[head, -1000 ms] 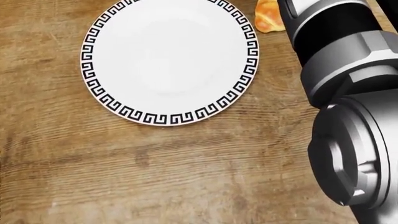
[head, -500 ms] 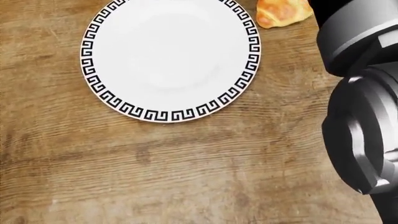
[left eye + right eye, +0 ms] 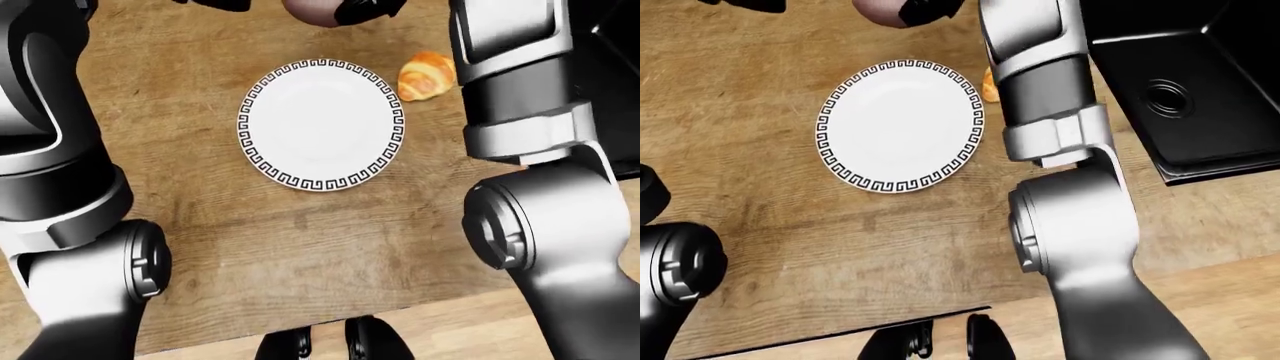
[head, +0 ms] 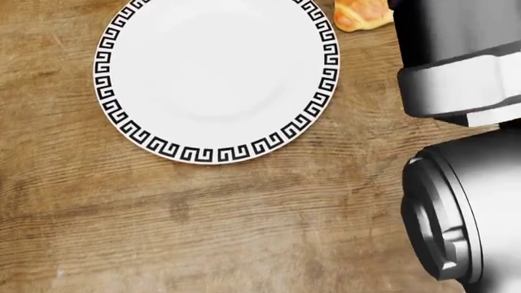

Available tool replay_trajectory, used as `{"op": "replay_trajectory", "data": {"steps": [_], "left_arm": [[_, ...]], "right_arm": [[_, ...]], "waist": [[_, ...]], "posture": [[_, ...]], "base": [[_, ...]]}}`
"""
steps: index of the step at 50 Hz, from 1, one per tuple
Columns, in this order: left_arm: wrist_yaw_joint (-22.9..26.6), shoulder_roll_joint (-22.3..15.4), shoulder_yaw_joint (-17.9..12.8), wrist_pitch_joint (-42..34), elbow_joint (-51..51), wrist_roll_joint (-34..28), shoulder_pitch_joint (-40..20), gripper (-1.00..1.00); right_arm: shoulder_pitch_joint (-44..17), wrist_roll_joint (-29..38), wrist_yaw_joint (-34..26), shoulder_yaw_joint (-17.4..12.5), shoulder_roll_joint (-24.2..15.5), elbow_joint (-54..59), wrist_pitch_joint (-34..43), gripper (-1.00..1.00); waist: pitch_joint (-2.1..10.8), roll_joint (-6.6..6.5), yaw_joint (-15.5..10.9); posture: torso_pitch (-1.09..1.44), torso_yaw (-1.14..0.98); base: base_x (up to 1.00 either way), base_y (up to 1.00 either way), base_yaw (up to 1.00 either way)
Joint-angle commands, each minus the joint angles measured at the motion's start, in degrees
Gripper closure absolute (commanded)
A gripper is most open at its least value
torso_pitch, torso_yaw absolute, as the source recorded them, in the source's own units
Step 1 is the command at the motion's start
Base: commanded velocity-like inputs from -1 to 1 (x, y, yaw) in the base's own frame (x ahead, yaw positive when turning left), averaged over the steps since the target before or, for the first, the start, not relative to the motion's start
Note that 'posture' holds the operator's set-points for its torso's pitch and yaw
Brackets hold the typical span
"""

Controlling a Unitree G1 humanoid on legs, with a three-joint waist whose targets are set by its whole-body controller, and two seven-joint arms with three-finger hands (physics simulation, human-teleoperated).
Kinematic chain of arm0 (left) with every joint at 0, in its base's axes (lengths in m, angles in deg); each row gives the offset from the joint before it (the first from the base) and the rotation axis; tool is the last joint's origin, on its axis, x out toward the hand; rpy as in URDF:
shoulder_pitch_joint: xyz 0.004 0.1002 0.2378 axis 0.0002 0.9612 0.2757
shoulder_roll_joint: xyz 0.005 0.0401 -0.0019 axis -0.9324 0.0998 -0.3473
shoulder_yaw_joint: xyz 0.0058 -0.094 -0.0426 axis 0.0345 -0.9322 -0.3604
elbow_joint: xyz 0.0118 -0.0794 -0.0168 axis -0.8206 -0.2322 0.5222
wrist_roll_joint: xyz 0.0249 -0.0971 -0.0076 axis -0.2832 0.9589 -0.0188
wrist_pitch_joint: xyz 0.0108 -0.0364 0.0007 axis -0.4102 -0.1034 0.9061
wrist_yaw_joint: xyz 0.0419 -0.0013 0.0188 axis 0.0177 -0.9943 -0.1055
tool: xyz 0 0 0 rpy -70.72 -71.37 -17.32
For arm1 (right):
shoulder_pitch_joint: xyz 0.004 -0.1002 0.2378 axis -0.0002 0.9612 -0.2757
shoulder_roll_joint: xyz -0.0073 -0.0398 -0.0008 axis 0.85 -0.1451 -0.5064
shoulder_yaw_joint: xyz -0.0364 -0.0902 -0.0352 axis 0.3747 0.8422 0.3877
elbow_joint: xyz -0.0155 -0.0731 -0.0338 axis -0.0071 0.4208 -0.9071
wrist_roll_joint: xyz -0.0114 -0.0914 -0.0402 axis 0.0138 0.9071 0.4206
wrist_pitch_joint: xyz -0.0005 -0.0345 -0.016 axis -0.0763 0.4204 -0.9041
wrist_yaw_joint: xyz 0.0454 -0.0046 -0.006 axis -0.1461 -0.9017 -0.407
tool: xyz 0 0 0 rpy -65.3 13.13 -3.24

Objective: Place the pastries on the plates.

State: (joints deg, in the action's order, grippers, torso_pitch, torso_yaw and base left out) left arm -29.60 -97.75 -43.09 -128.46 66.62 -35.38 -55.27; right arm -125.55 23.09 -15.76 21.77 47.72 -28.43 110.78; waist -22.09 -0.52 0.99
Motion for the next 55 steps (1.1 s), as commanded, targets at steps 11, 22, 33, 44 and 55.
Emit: {"op": "replay_trajectory", "data": {"steps": [11,22,33,44,55], "left_arm": [[-1.3,-1.0,-1.0,1.7,1.1,0.2,-1.3,-1.0],[-1.0,-1.9,-0.8,0.6,0.5,0.3,-2.5,-1.0],[-1.0,-2.0,-0.7,0.1,1.0,0.0,-2.5,-1.0],[-1.1,-1.1,-0.5,-0.8,3.3,-0.2,-0.7,-1.0],[-1.7,-0.2,-0.7,-1.2,5.1,-0.2,1.7,-1.0]], "right_arm": [[1.6,3.1,-8.9,0.3,-1.2,-18.8,12.6,1.0],[5.1,4.1,-10.7,0.0,-1.0,-24.4,16.1,1.0],[8.4,5.2,-11.9,0.5,-0.2,-28.6,18.3,1.0],[13.5,7.7,-15.3,1.6,0.8,-35.9,22.2,1.0],[20.0,10.7,-17.5,2.5,3.2,-42.6,25.0,1.0]], "waist": [[3.23,-0.15,-0.1],[4.79,-0.37,0.1],[8.34,-0.39,0.2],[12.94,-0.19,0.2],[17.27,-0.17,-0.2]], "posture": [[0.46,0.0],[0.37,0.0],[0.26,0.0],[0.15,0.0],[0.04,0.0]], "base": [[0.0,0.0,0.0],[0.0,0.0,0.0],[0.0,0.0,0.0],[0.0,0.0,0.0],[0.0,0.0,0.0]]}}
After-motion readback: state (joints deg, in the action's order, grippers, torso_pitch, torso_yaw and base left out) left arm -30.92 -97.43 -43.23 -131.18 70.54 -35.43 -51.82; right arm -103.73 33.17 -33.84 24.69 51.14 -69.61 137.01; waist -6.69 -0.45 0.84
